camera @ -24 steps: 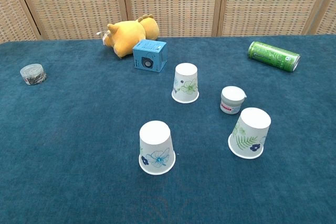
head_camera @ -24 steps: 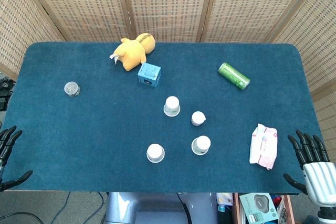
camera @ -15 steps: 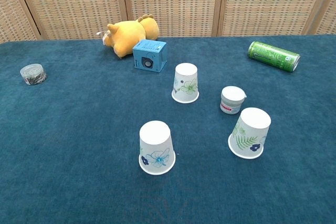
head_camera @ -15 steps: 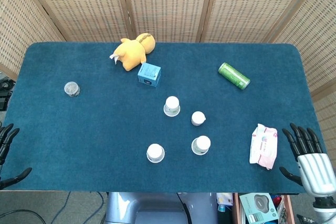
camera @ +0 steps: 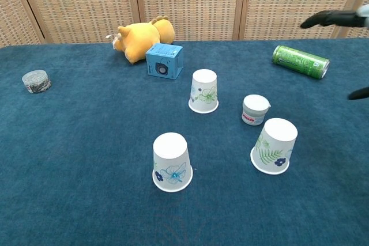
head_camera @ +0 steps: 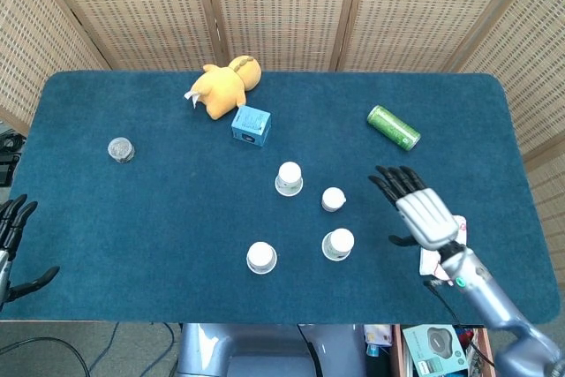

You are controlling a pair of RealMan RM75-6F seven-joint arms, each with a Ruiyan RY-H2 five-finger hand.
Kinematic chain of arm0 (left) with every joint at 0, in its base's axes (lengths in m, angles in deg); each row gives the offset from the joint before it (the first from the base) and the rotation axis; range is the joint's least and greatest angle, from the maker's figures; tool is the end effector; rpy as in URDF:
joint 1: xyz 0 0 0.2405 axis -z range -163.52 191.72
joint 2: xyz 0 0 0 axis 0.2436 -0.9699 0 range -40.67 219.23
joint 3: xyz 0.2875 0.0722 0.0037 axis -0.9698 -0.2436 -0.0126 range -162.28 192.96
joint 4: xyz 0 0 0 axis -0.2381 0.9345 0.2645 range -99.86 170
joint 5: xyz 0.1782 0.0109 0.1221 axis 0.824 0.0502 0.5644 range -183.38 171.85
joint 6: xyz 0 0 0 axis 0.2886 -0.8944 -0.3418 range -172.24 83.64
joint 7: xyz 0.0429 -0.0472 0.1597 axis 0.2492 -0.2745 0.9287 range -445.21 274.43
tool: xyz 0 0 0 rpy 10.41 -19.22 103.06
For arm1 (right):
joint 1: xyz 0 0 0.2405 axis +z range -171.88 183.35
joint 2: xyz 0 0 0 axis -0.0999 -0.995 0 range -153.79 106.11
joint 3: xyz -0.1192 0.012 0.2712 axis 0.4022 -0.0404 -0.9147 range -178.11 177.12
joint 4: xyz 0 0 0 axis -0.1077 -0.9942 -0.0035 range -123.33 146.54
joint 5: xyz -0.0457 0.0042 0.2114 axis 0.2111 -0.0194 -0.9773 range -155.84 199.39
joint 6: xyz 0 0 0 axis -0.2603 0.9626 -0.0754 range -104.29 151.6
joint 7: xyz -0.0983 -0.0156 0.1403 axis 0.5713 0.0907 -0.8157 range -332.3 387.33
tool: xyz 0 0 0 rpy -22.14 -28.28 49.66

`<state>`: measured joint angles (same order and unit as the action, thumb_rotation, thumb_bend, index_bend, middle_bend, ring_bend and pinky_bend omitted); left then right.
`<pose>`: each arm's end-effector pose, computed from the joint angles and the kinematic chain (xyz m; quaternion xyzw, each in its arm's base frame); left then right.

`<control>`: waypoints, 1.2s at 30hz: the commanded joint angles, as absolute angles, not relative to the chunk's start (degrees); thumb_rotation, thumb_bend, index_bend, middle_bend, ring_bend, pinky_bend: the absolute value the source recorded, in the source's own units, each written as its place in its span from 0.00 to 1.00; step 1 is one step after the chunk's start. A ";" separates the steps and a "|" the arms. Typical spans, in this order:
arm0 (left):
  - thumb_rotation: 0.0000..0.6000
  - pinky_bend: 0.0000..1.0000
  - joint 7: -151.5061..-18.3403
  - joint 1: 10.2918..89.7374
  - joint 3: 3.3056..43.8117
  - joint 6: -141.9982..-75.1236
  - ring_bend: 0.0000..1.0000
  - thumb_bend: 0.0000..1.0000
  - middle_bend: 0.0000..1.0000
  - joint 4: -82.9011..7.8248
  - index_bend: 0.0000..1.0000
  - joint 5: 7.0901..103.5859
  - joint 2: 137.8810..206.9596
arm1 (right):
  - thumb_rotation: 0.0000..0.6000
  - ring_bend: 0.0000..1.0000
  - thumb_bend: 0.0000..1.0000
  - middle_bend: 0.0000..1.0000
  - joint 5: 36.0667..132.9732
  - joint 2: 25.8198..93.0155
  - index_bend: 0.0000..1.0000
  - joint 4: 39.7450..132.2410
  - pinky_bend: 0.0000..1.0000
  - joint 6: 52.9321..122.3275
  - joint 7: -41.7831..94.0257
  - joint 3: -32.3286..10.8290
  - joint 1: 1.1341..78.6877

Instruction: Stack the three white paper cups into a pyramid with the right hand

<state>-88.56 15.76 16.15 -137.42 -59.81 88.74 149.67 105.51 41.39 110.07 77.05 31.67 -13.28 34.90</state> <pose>-0.3256 0.1836 0.1956 -0.6005 -0.3536 -0.4411 0.5655 -0.2123 -0.3523 0.0976 0.7480 -0.3568 0.3890 0.4023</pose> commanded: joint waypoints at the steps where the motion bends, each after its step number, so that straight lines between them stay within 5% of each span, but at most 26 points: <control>1: 1.00 0.00 -88.09 16.32 16.65 -136.18 0.00 0.18 0.00 -59.57 0.00 87.36 150.09 | 1.00 0.00 0.00 0.00 93.16 50.27 0.00 104.33 0.00 65.67 33.43 -18.00 46.85; 9: 1.00 0.00 -86.36 17.47 18.04 -132.35 0.00 0.18 0.00 -60.22 0.00 82.05 150.29 | 1.00 0.00 0.00 0.04 80.99 63.95 0.05 89.97 0.02 62.90 42.11 -19.98 58.07; 21: 1.00 0.00 -87.42 18.57 18.55 -129.28 0.00 0.18 0.00 -60.08 0.00 79.24 149.79 | 1.00 0.14 0.04 0.20 76.32 74.35 0.15 74.80 0.27 60.77 41.67 -18.70 64.19; 36: 1.00 0.00 -88.79 19.09 18.83 -128.04 0.00 0.18 0.00 -59.84 0.00 77.98 149.38 | 1.00 0.46 0.30 0.57 82.88 81.36 0.54 64.88 0.49 65.35 33.09 -19.06 65.27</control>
<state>-88.78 19.09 18.84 -128.03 -59.84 77.98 149.39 82.27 80.94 65.41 64.87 33.69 -19.14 65.27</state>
